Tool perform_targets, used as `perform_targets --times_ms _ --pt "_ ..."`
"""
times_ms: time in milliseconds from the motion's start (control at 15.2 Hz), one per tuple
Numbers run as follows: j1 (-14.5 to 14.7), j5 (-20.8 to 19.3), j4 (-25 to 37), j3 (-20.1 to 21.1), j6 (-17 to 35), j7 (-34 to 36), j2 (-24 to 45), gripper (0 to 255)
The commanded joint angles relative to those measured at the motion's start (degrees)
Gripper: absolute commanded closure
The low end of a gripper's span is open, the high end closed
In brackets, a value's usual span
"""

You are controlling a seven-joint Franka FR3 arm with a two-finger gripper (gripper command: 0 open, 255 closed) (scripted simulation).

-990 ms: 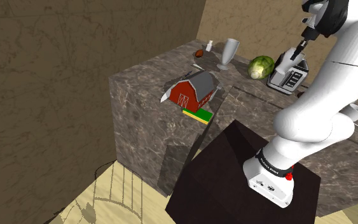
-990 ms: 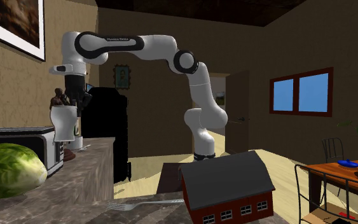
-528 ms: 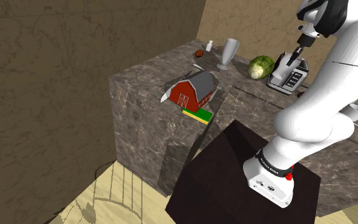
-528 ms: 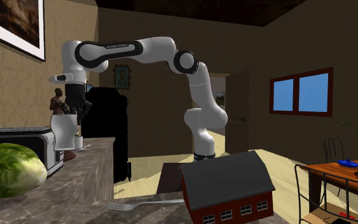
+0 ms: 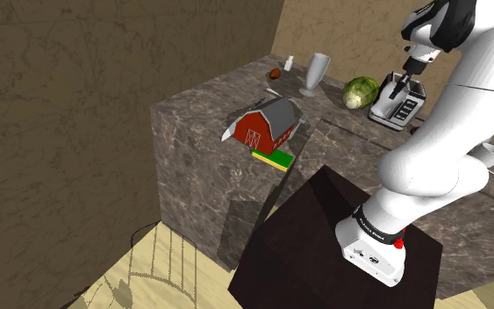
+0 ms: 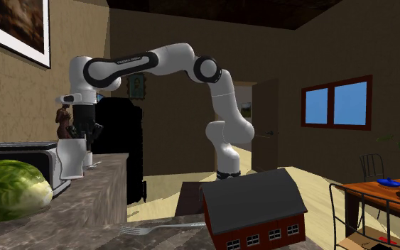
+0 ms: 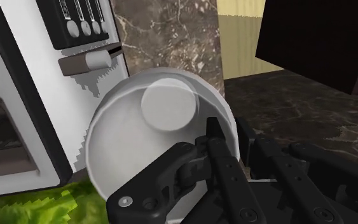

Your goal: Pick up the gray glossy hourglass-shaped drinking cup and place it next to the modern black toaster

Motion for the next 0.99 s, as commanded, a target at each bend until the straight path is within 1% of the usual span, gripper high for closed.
perform_targets --times_ms 0,726,924 --pt "-0.03 0.30 -1.21 0.11 1.53 -0.28 0.33 255" --pt "-0.55 2.66 -6.10 1.12 8.78 -1.90 3.32 255" --pt "-0.55 2.66 -6.10 1.12 8.78 -1.90 3.32 255"
